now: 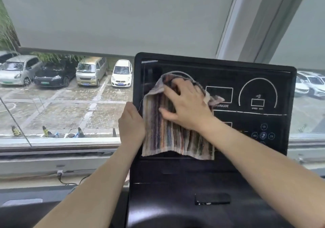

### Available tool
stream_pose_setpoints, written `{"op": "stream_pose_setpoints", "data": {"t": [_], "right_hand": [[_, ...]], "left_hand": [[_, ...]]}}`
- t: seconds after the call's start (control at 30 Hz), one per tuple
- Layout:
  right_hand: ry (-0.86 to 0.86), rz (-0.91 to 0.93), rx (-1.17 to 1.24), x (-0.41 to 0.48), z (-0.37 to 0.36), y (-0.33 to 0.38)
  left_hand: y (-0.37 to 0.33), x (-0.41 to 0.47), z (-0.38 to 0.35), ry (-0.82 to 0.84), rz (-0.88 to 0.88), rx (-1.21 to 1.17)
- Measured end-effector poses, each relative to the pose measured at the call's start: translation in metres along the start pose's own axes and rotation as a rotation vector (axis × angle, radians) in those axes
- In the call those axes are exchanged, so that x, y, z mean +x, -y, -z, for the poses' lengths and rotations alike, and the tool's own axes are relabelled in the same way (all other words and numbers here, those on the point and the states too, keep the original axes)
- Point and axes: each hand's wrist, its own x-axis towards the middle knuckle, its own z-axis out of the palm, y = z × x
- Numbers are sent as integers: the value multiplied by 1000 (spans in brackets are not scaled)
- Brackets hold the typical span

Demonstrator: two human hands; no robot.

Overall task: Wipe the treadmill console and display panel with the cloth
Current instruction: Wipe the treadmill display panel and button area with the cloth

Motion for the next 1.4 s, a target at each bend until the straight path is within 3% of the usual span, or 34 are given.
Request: {"op": "stream_pose_setpoints", "data": {"t": [0.1, 0.27, 0.43, 0.57, 0.7, 0.83, 0.9, 0.97, 1.07, 1.23, 1.33, 1.4], "right_hand": [[-107, -65, -15, 16, 1, -24], [-411, -125, 334, 50, 7, -17], [-342, 33, 265, 42, -32, 34], [-240, 166, 193, 27, -33, 2], [-162, -184, -40, 19, -14, -49], [-241, -459, -56, 41, -22, -1], [-216, -387, -30, 51, -35, 48], [-145, -195, 18, 47, -37, 72], [-65, 24, -7, 27, -25, 26], [-124, -311, -80, 10, -12, -43], [-233, -578, -23, 36, -23, -1], [-218, -514, 13, 42, -33, 38]], "left_hand": [[1, 0, -1, 2, 38, -47], [2, 2, -1, -2, 41, -39], [3, 2, -2, -17, 2, -45], [4, 1, -1, 7, 6, -45], [6, 2, -3, 28, 65, -53], [3, 0, -3, 1, 41, -34], [4, 2, -2, -3, 6, -5], [5, 1, -1, 12, -24, 26], [3, 0, -1, 10, -16, 0], [2, -2, -3, 16, 45, -12], [0, -4, -3, -7, 58, -3], [0, -3, -3, -16, 40, 21]]}}
